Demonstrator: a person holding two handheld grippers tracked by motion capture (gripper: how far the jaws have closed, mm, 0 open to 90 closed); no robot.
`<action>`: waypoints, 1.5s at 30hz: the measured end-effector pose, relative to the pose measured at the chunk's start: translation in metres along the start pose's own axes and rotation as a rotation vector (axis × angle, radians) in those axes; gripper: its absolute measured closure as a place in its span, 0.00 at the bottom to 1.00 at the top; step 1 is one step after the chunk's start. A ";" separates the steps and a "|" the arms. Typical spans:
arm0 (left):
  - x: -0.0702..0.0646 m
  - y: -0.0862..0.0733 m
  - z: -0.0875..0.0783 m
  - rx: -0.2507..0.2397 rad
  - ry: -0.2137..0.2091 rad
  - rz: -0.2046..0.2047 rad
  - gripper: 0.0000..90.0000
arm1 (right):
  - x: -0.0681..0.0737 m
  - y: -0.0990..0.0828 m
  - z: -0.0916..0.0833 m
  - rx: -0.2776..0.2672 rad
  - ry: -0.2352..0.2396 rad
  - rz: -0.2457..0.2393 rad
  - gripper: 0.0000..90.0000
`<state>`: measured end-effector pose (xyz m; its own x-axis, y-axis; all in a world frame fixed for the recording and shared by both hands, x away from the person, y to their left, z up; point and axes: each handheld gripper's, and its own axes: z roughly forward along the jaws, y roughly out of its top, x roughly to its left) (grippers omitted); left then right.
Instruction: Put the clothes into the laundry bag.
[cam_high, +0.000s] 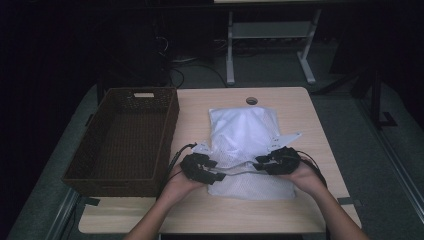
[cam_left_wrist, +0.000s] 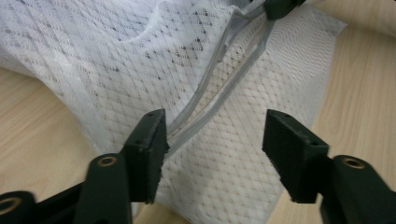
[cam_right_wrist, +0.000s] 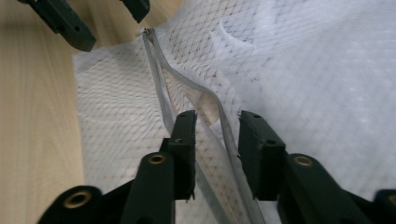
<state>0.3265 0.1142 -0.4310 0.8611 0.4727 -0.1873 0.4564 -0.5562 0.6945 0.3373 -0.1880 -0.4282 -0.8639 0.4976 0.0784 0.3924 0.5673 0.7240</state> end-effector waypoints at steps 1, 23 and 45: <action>-0.001 -0.001 -0.002 0.000 0.003 0.001 0.40 | 0.000 -0.002 -0.004 -0.006 -0.002 0.011 0.68; -0.029 -0.042 -0.023 -0.032 0.105 0.037 0.14 | 0.019 -0.062 -0.062 -0.106 -0.179 0.140 0.27; -0.029 -0.065 -0.021 -0.049 0.105 0.038 0.12 | 0.027 -0.103 -0.065 -0.097 -0.278 0.176 0.15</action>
<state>0.2667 0.1513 -0.4562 0.8482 0.5223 -0.0881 0.4099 -0.5420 0.7336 0.2526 -0.2755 -0.4559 -0.6609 0.7499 0.0277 0.4843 0.3980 0.7791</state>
